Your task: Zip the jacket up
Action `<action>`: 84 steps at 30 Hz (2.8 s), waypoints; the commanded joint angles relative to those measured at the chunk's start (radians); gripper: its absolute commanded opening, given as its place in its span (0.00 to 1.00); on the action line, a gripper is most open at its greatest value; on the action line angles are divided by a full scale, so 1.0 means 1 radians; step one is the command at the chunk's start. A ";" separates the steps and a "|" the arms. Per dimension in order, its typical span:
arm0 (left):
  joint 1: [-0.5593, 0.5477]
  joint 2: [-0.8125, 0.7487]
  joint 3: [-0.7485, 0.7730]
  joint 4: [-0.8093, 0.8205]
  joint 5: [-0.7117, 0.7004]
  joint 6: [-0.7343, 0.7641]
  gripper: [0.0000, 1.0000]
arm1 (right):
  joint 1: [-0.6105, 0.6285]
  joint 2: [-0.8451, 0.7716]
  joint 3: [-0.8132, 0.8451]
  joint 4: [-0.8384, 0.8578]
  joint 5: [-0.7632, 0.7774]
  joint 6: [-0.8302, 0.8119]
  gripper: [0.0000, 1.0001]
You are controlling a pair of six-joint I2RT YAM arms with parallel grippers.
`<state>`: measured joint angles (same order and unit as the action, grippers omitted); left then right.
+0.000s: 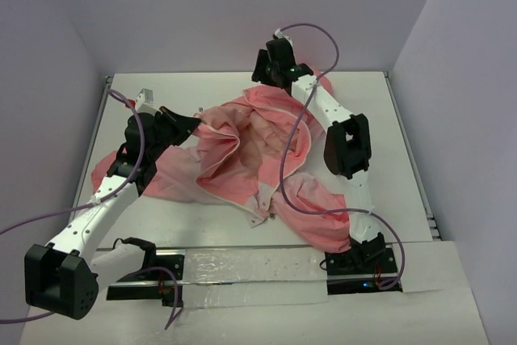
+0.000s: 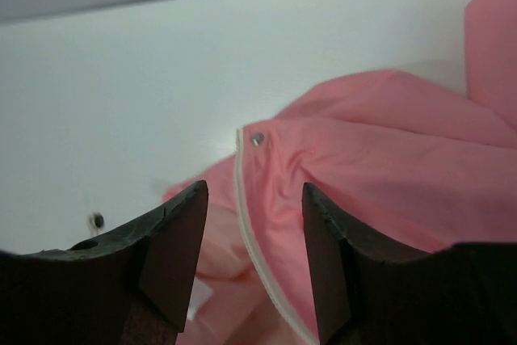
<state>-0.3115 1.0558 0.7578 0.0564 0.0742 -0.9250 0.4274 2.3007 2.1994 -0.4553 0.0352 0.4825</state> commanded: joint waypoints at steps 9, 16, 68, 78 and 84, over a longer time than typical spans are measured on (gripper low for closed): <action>-0.001 -0.028 0.050 -0.006 -0.010 0.026 0.00 | -0.033 -0.208 -0.224 -0.125 0.184 -0.240 0.65; 0.000 -0.020 0.062 -0.028 -0.010 0.045 0.00 | -0.057 -0.580 -0.752 0.163 0.022 -0.246 0.81; 0.002 -0.011 0.100 -0.094 -0.090 0.040 0.00 | 0.216 -0.849 -1.038 0.248 0.023 -0.183 0.56; 0.002 -0.035 0.102 -0.113 -0.083 0.049 0.00 | 0.135 -0.394 -0.562 0.016 0.087 -0.262 0.77; 0.002 -0.031 0.093 -0.105 -0.084 0.048 0.00 | 0.136 -0.465 -0.740 0.044 0.057 -0.256 0.78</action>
<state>-0.3115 1.0403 0.8242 -0.0599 -0.0036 -0.8864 0.5587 1.9104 1.5235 -0.3873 0.1021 0.2419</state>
